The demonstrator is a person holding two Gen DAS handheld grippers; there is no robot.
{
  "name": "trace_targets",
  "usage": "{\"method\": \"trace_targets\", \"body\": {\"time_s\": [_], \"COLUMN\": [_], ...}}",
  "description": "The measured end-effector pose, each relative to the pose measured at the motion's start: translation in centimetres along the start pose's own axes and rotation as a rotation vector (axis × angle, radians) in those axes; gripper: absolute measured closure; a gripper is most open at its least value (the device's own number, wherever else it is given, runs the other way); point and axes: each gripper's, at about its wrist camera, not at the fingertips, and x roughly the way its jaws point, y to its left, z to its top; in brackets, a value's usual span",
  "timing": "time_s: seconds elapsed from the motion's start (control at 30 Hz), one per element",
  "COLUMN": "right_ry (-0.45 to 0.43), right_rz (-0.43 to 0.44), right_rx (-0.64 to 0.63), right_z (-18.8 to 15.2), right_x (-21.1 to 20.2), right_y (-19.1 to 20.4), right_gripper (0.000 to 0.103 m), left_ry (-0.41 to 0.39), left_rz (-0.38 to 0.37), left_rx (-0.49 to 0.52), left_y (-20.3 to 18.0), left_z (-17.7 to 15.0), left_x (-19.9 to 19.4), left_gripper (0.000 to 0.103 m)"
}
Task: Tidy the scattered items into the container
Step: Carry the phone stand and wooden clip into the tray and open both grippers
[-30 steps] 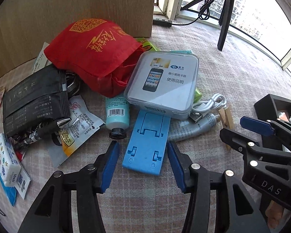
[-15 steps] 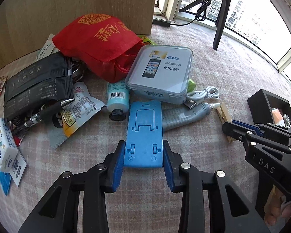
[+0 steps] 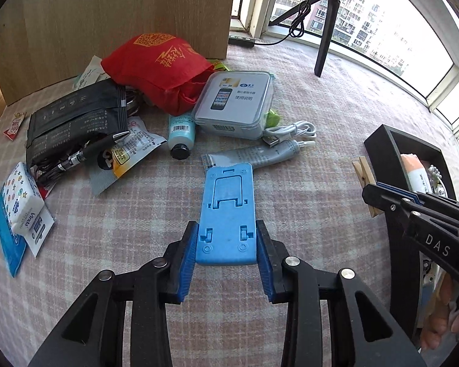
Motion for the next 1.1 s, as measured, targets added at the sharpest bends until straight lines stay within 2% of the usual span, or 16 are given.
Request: {"method": "trace_targets", "body": {"time_s": [0.27,0.4,0.57,0.9,1.1], "right_ry": [-0.063,-0.089,-0.113,-0.150,-0.164], "right_rz": [0.001,-0.019,-0.064,-0.176,-0.219], "right_rx": [0.038,0.073,0.132,0.273,0.348], "right_z": [-1.8,-3.3,-5.4,-10.5,-13.3], "right_x": [-4.2,-6.1,-8.7,-14.3,-16.5], "right_y": [-1.8,-3.7,-7.5,-17.3,-21.6], "right_gripper": [0.091,0.091,0.091,0.091,0.091], "left_ry": [-0.048,-0.071,-0.086,-0.086,-0.086], "left_rz": [-0.019,-0.039,-0.076,-0.172,-0.207], "left_rx": [0.033,0.071,0.131,0.276,0.339], "left_y": [-2.5,-5.3,-9.2,-20.0,-24.8], "left_z": [-0.7,-0.6,-1.5,-3.3,-4.1], "left_x": [-3.3,-4.5,-5.8,-6.2,-6.3], "left_gripper": [0.069,0.069,0.069,0.069,0.069]}}
